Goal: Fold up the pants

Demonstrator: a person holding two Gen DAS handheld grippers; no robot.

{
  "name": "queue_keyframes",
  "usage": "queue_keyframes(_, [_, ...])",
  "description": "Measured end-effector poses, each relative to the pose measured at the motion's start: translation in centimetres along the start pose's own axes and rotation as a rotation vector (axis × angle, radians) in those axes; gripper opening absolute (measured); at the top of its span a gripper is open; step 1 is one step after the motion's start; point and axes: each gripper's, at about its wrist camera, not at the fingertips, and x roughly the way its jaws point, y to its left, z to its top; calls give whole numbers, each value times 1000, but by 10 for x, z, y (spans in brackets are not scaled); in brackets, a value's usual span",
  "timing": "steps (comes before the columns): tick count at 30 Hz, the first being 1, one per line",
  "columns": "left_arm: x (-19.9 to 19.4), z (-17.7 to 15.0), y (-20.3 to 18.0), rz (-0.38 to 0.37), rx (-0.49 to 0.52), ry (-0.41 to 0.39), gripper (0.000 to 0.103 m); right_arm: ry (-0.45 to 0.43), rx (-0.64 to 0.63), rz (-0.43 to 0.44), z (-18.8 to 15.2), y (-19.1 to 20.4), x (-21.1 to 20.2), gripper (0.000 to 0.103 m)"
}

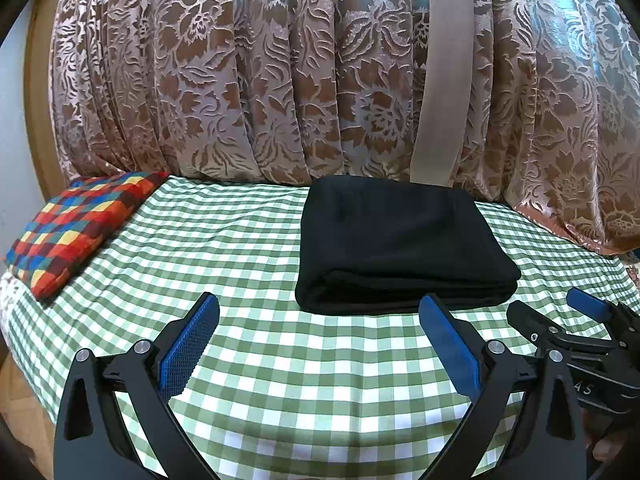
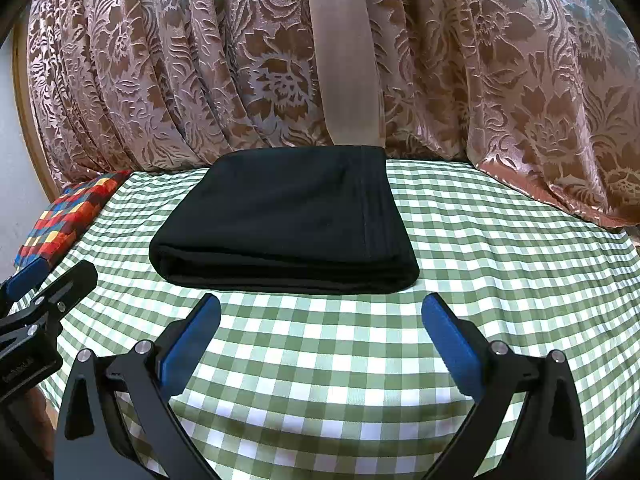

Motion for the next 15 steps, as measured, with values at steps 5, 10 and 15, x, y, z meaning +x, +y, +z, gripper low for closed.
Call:
queue_keyframes(5, [-1, 0, 0, -1, -1, -4, 99, 4, 0, 0, -1, 0, 0, 100])
queue_keyframes(10, [-2, 0, 0, 0, -2, -7, 99, 5, 0, 0, -1, 0, 0, 100])
queue_keyframes(15, [-4, 1, 1, -10, -7, -19, 99, 10, -2, -2, -2, 0, 2, 100])
